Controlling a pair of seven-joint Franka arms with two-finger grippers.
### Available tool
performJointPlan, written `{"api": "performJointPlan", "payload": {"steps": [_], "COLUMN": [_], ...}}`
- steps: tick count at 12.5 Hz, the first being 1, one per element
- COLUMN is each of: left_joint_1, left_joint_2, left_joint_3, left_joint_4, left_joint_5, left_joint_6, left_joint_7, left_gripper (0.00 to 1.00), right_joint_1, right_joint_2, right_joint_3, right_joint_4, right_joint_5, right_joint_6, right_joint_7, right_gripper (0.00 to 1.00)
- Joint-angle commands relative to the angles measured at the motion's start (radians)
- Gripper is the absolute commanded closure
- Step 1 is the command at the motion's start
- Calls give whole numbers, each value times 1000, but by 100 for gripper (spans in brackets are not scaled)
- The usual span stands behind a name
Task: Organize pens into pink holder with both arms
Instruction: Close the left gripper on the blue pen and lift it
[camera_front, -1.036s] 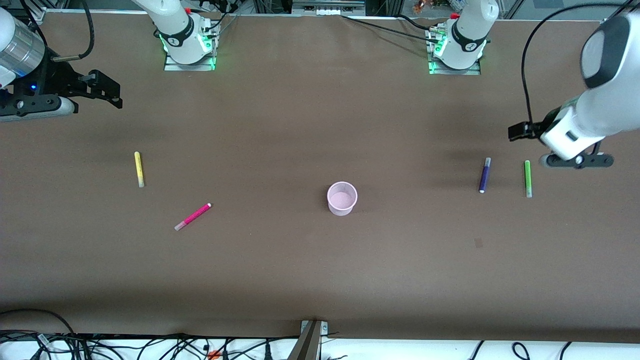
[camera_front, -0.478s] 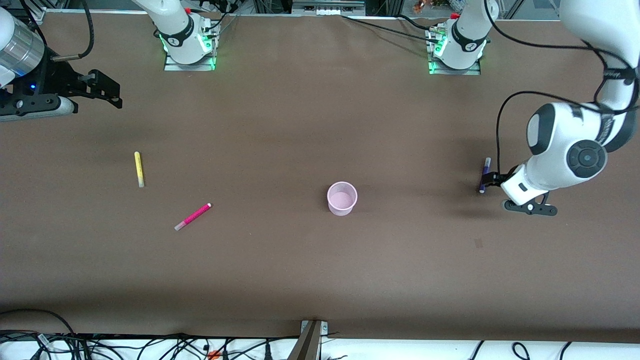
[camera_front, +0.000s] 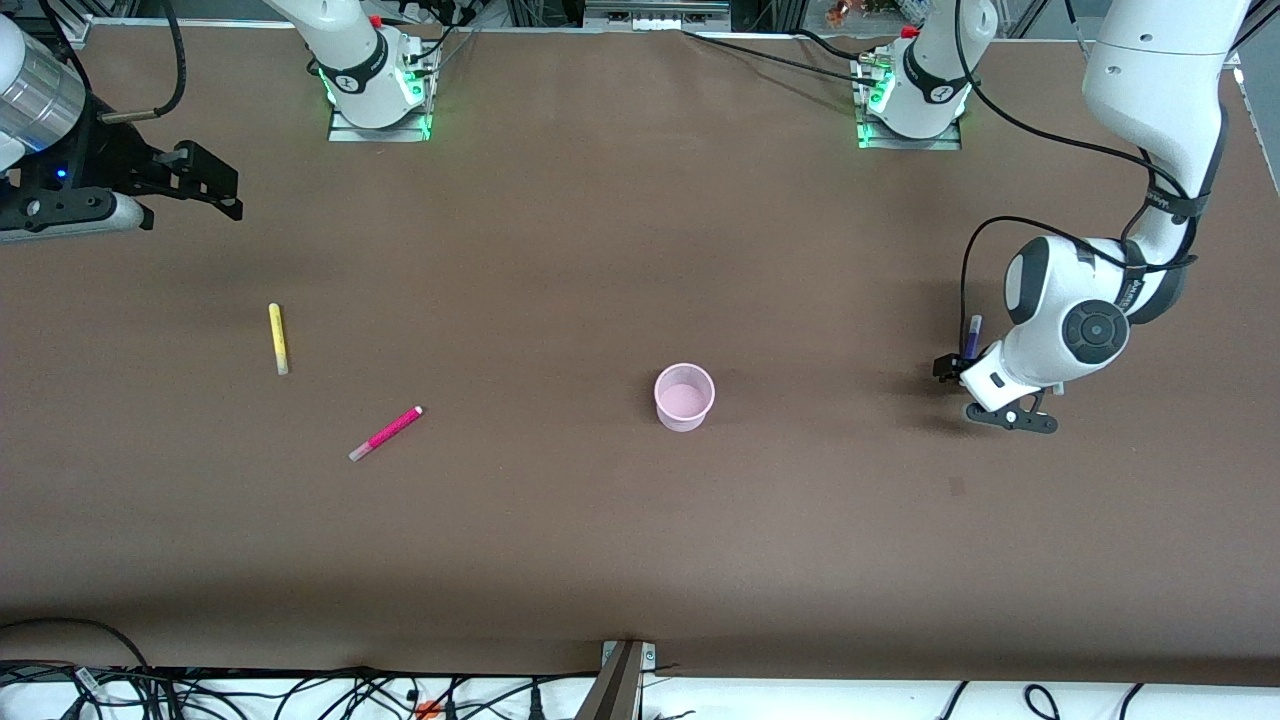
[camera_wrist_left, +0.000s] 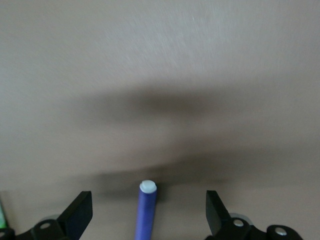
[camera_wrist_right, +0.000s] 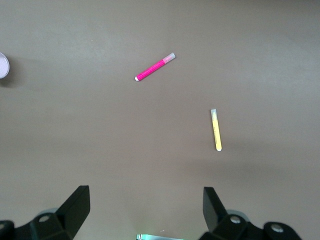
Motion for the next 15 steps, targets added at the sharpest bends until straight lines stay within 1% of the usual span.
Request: {"api": "performJointPlan", "payload": {"steps": [1, 2, 3, 4, 5, 6, 8, 11, 12, 13, 14, 15], "left_joint_1": [-6, -9, -9, -9, -9, -9, -9, -7, -7, -7, -9, -9], "left_joint_2": [-1, 2, 4, 4, 5, 8, 21, 36, 35, 33, 31, 28], "left_joint_3": [2, 0, 0, -1, 0, -1, -3, -3, -3, -3, -4, -9], "left_joint_4": [-24, -24, -25, -25, -24, -24, -24, -24, -24, -18, 1, 52], "left_joint_5": [20, 60, 104, 123, 126, 126, 126, 126, 126, 122, 108, 90], "left_joint_6": [13, 12, 6, 2, -1, -1, 1, 1, 1, -14, -77, -170], "left_joint_7": [17, 15, 15, 14, 15, 15, 15, 17, 15, -4, -11, -12], "left_gripper": [0, 0, 7, 29, 45, 58, 65, 97, 100, 100, 100, 100], "right_joint_1": [6, 6, 6, 6, 8, 6, 6, 6, 6, 6, 6, 8], "right_joint_2": [-3, -3, -3, -3, -3, -3, -3, -1, -1, -1, -1, -1], "right_joint_3": [3, 3, 3, 3, 3, 3, 3, 3, 3, 3, 3, 3], "right_joint_4": [9, 9, 9, 9, 9, 9, 9, 9, 9, 9, 9, 9], "right_joint_5": [-15, -15, -15, -15, -15, -15, -15, -15, -15, -15, -15, -15], "right_joint_6": [3, 3, 3, 3, 3, 3, 3, 1, -2, -5, -5, -5], "right_joint_7": [2, 2, 2, 2, 2, 4, 6, 4, 4, 4, 4, 4], "right_gripper": [0, 0, 0, 0, 0, 0, 0, 0, 0, 0, 0, 0]}}
